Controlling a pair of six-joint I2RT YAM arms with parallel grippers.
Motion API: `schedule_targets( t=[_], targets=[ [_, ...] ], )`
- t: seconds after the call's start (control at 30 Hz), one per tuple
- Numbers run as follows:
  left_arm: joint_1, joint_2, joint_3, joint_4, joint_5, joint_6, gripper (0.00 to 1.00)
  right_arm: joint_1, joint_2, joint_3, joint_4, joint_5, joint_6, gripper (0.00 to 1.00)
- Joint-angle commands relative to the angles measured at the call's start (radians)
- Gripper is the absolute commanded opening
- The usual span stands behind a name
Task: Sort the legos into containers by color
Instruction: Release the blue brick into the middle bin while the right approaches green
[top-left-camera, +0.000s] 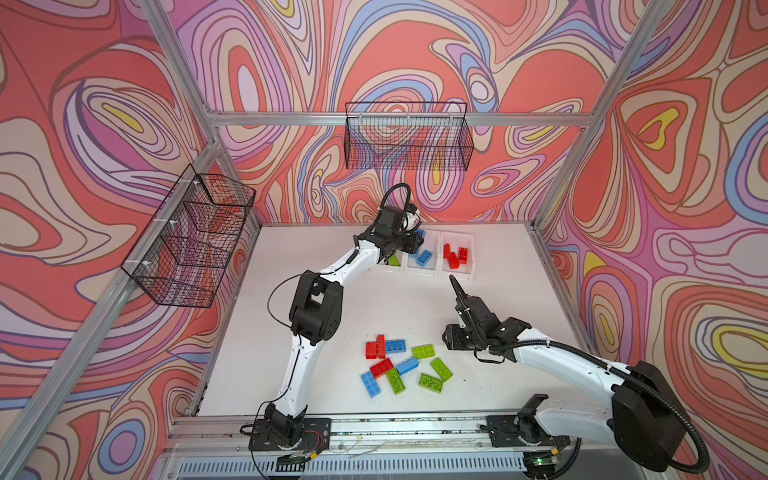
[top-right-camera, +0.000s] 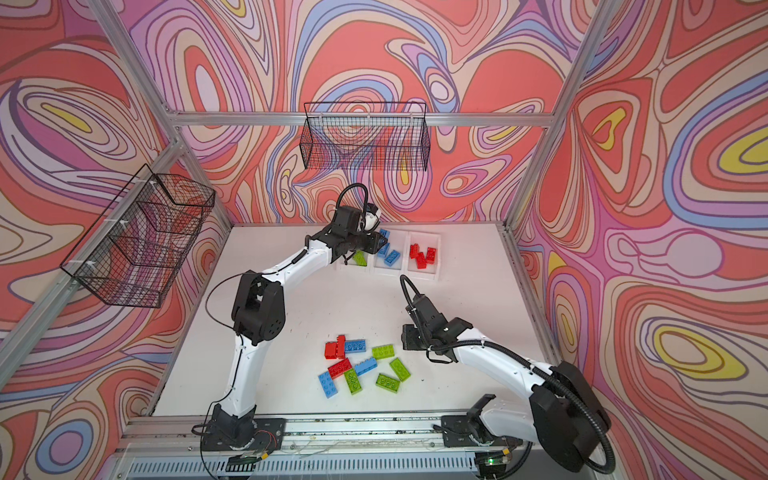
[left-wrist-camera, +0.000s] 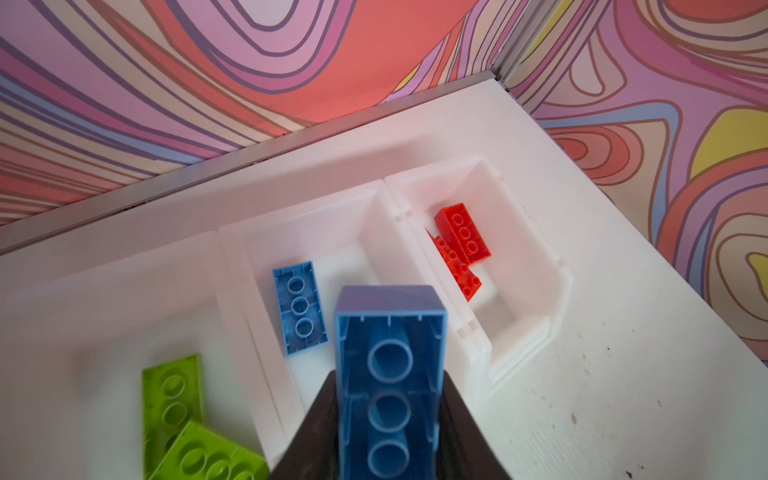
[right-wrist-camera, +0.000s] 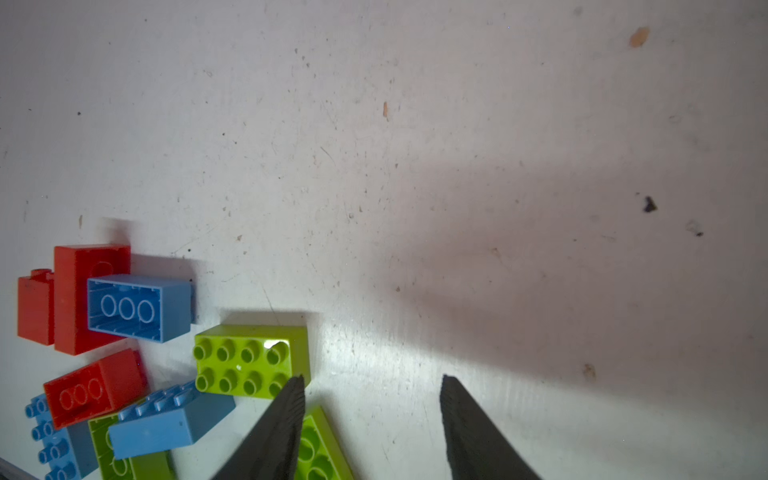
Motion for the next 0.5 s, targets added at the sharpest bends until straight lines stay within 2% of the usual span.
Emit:
schedule_targets(
  t=[0.0,0.23,0.3,0.47],
  targets=[
    [-0.014,0.061,0.075,0.02,0.044,-0.03,0.39,0.027,0.028,0.031,-0.037,0.023,-0.004,0.57],
    [-0.017,0.072,0.105,0.0,0.022,-0.033,0.65,0.113,0.098,0.075,-0.063,0.003,-0.053,0.62],
    [-0.014,0.028,0.069,0.015,0.002,-0.03,0.68,0.142,0.119,0.094,-0.074,0.014,-0.066,0.64],
    [0.029,-0.159,-0.125,0.12,-0.033,-0.028,0.68,0.21,0.162,0.158,-0.121,0.041,-0.138,0.68]
  ],
)
